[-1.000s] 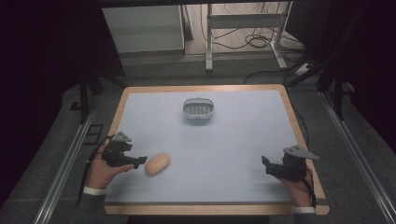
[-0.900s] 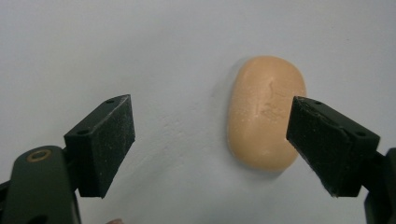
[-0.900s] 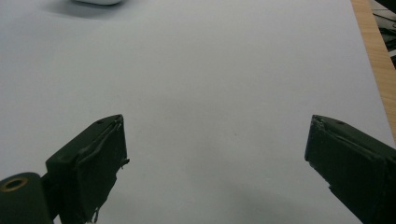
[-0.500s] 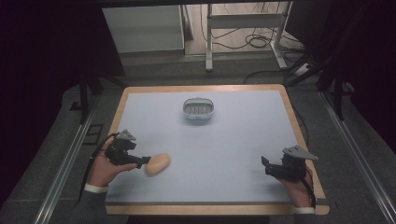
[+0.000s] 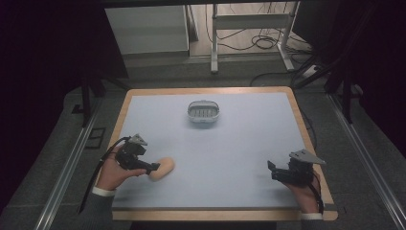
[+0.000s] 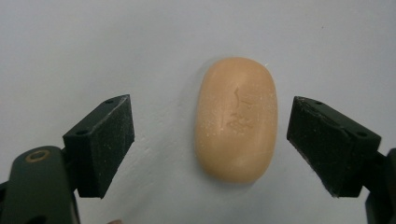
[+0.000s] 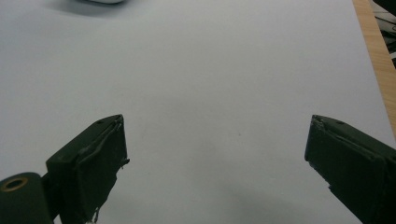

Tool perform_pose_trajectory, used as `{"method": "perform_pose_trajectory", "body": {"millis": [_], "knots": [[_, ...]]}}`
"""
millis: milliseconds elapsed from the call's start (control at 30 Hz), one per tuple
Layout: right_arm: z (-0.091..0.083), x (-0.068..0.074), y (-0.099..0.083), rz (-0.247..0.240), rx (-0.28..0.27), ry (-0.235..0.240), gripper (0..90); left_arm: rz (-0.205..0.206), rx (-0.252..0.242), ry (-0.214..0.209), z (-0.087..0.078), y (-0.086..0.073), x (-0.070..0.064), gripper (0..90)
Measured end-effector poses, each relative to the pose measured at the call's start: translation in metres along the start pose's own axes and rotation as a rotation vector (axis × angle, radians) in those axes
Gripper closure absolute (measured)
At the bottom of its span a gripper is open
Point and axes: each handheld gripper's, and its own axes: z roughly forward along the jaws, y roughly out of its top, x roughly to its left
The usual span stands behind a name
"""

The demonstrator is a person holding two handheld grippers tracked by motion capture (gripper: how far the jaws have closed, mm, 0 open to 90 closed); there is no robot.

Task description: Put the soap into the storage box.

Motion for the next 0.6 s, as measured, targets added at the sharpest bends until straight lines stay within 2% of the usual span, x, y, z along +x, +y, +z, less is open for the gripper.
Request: {"method": "perform_pose_trajectory", "body": {"millis": [200,600], "knots": [[0.001,0.0,-0.001,0.001,0.008,-0.001,5.8,0.007,0.033,-0.028,0.011,0.003,-0.004,16.2],[0.001,-0.001,-0.001,0.005,0.009,-0.002,5.8,0.026,0.075,-0.044,0.022,0.008,-0.008,17.1]]}}
